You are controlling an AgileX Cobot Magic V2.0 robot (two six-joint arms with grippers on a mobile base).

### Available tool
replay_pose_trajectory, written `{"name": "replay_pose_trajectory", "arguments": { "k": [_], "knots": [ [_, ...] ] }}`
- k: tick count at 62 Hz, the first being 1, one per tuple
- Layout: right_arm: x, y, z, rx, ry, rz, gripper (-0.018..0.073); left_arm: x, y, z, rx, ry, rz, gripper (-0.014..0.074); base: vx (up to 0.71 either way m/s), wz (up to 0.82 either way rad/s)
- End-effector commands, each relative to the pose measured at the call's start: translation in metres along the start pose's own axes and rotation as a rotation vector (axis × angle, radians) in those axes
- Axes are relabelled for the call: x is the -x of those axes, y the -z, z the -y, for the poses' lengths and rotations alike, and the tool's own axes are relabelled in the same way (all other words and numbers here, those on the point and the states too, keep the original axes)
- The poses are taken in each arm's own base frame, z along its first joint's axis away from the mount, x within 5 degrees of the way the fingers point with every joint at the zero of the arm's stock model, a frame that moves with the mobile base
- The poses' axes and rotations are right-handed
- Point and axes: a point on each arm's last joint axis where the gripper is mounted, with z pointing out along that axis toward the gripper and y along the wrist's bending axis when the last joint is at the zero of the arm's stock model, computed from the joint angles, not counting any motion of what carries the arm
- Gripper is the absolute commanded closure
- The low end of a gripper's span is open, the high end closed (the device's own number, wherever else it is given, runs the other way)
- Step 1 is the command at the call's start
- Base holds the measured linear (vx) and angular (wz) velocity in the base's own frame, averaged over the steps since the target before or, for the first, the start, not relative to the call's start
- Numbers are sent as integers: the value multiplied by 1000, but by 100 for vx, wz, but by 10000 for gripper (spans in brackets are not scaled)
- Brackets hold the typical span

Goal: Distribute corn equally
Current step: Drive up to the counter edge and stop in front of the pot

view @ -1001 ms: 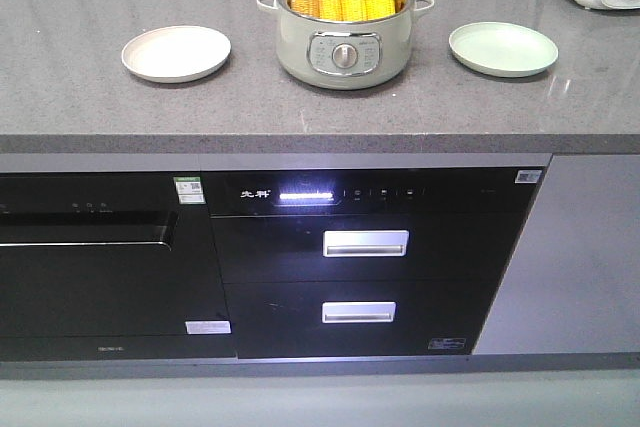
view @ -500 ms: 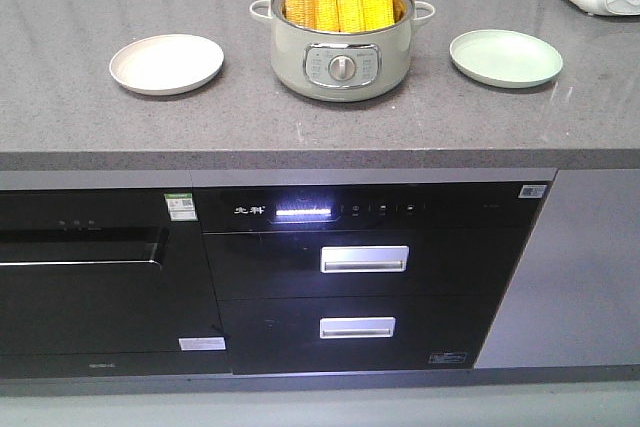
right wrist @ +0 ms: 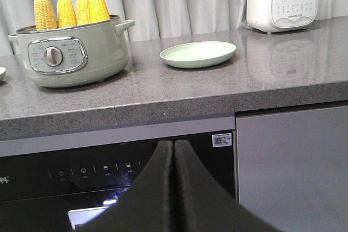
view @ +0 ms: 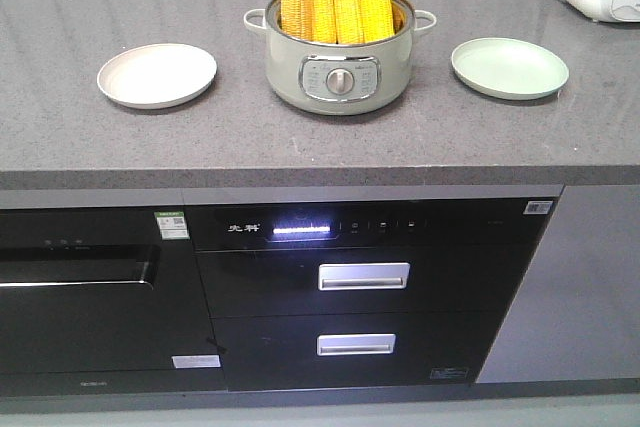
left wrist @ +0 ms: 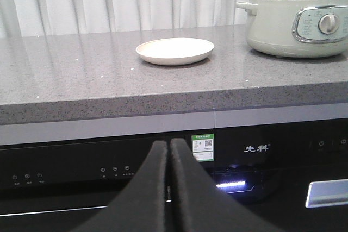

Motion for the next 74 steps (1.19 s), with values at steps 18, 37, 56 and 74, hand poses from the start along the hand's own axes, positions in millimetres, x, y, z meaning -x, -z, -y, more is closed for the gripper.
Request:
{"name": "replay_pose_trajectory", "arguments": {
  "k": [18, 37, 56, 74],
  "knots": [
    [4, 0, 0, 1, 17, 69, 565, 2, 1, 0, 1, 7, 75, 603, 8, -1],
    [4, 0, 0, 1, 17, 69, 565, 2, 1, 0, 1, 7, 75, 603, 7, -1],
    [4, 0, 0, 1, 17, 69, 565, 2, 1, 0, 1, 7, 75, 603, 6, -1],
    [4, 0, 0, 1, 17, 70, 565, 2, 1, 0, 1, 7, 75, 603, 6, -1]
  ]
}}
